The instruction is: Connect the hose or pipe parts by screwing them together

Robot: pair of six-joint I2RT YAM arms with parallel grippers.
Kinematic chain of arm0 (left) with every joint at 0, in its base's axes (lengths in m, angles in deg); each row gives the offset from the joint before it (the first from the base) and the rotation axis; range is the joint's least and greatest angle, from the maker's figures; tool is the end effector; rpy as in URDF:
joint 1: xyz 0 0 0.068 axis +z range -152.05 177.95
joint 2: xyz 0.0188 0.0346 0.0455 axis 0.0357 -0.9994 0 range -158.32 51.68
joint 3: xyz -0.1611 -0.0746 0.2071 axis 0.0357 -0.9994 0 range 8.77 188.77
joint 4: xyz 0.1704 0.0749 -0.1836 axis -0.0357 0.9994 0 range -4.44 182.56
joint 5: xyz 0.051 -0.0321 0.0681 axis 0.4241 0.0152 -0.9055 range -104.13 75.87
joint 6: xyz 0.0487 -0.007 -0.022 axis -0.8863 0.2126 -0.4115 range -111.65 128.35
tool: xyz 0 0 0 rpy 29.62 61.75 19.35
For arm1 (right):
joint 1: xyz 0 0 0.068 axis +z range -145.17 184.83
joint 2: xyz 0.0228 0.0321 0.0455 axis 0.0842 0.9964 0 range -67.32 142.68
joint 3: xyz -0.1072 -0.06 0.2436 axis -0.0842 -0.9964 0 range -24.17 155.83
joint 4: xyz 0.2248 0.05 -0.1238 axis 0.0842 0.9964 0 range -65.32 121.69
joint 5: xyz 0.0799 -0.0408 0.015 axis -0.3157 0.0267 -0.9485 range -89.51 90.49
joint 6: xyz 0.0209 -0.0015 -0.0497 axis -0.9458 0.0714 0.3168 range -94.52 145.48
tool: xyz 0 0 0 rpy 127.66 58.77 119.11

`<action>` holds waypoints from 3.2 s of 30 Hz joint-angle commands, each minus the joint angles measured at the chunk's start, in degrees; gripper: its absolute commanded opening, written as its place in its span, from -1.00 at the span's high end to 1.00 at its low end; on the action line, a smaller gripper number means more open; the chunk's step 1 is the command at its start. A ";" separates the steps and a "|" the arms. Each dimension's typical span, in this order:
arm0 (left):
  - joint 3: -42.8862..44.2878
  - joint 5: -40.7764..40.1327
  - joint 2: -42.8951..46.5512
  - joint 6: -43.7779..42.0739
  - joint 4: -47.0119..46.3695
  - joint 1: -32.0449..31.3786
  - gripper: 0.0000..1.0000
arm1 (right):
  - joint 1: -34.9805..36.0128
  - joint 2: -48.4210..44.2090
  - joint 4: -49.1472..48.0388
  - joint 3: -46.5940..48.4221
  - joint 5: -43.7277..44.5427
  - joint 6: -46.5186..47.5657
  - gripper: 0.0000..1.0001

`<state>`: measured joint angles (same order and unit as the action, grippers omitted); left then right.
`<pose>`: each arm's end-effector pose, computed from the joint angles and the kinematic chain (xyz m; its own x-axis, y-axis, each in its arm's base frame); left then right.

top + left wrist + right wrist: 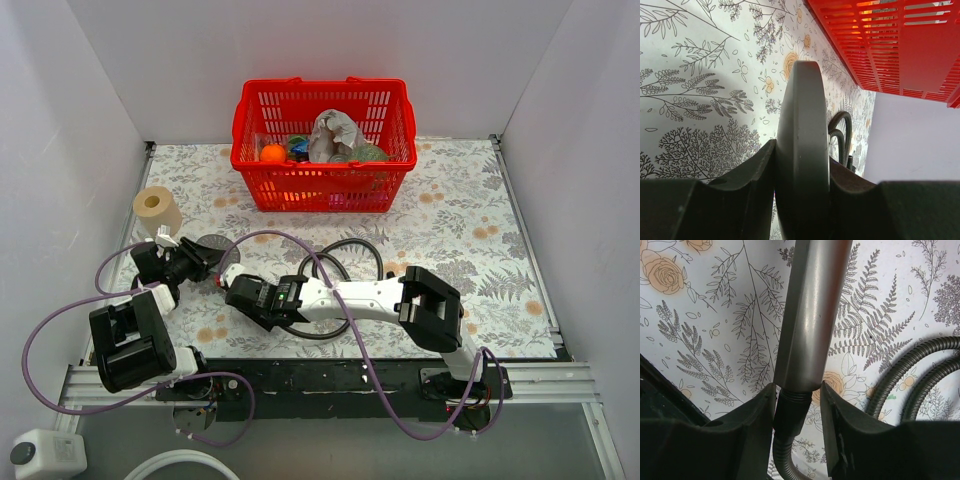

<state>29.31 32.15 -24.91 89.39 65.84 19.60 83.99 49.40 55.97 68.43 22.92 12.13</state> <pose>0.2185 0.0590 0.1421 -0.3685 -0.8807 0.2975 -0.4994 -0.0824 -0.8624 0.0977 0.4371 0.2159 -0.3508 -0.6975 -0.6249 -0.8080 0.5628 -0.1746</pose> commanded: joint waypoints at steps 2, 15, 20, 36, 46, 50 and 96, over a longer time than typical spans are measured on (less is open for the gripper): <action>1.88 2.67 2.33 0.97 -1.19 0.15 1.00 | 0.12 0.17 -0.53 -0.58 1.38 -0.63 0.11; 0.91 9.78 1.37 2.90 -5.75 -0.29 1.00 | -3.39 -4.22 -12.29 -4.09 -13.28 0.07 0.97; 0.91 16.55 -0.13 5.53 -9.27 -0.99 1.00 | -6.64 -6.15 -19.75 -7.25 -29.18 -1.16 0.97; -2.08 24.91 1.63 19.95 -25.88 -2.31 1.00 | -19.74 -7.05 -84.85 -30.80 -75.77 -44.42 0.97; -3.48 24.21 -0.13 28.39 -36.17 -2.31 1.00 | -21.23 5.62 -127.98 -33.61 -73.33 -74.23 0.97; -3.22 22.28 0.57 27.07 -33.98 -2.23 1.00 | -22.28 0.28 -115.70 -35.81 -72.89 -64.92 0.44; 11.63 -6.12 7.16 2.20 15.60 -1.26 1.00 | -0.93 -1.86 -1.06 5.93 6.05 12.73 -0.14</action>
<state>39.40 23.39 -20.43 91.13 82.34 18.44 82.65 46.87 58.51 73.15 28.19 23.33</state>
